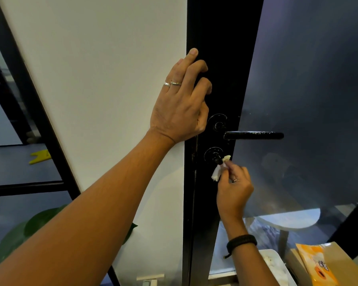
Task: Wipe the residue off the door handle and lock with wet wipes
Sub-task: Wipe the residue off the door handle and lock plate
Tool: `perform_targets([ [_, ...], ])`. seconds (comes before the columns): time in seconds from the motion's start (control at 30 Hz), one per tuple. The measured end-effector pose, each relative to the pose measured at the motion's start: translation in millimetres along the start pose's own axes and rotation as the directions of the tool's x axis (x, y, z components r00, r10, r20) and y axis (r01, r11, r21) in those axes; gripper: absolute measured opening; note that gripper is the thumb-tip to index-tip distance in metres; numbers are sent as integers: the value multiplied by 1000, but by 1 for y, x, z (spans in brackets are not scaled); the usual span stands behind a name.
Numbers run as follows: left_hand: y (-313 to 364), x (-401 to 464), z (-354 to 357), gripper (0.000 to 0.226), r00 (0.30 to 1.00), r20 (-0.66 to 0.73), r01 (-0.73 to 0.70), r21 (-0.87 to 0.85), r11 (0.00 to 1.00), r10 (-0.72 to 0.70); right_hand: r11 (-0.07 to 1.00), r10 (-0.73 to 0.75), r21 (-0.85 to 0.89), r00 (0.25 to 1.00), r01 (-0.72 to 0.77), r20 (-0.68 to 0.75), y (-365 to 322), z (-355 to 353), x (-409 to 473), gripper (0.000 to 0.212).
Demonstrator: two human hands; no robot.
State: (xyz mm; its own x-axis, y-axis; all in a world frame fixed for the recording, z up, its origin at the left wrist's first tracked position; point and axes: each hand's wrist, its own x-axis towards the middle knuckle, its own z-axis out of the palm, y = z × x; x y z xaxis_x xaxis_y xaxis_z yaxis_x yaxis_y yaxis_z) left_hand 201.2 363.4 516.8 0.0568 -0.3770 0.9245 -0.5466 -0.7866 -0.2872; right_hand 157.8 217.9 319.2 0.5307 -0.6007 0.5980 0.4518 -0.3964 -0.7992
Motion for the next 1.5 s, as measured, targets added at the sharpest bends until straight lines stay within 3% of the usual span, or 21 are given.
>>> perform_targets([
  [0.13,1,0,0,23,1000,7,4,-13,1000,-4,996,-64,57,997,62,51,-16,-10,34,25],
  [0.3,1,0,-1,23,1000,5,7,-18,1000,-7,984,-175,0,982,176,65,-39,-7,68,7],
  [0.47,0,0,-2,23,1000,15,0,-13,1000,0,996,-44,80,996,50,-75,-35,0,76,15],
  [0.57,1,1,-3,22,1000,21,-8,-12,1000,8,998,-3,58,997,8,-82,-23,-2,69,5],
  [0.67,2,0,-3,22,1000,30,-7,-13,1000,7,985,147,100,988,-142,-51,-13,-17,61,14],
  [0.83,4,0,-7,21,998,34,54,-130,990,-50,969,174,164,982,-184,70,-43,-54,35,15],
  [0.97,45,-22,-32,12,983,52,184,-372,910,-177,933,251,224,955,-283,161,-73,-87,21,11],
  [1.1,108,-79,-59,5,900,391,407,-592,696,-194,907,291,236,925,-348,245,-92,-114,3,13],
  [1.2,141,-117,-66,14,816,497,569,-602,560,-295,897,289,232,895,-377,340,-95,-129,-9,16],
  [1.5,159,-141,-82,22,663,606,749,-537,389,-439,907,274,153,825,-393,494,-84,-148,-31,11],
])
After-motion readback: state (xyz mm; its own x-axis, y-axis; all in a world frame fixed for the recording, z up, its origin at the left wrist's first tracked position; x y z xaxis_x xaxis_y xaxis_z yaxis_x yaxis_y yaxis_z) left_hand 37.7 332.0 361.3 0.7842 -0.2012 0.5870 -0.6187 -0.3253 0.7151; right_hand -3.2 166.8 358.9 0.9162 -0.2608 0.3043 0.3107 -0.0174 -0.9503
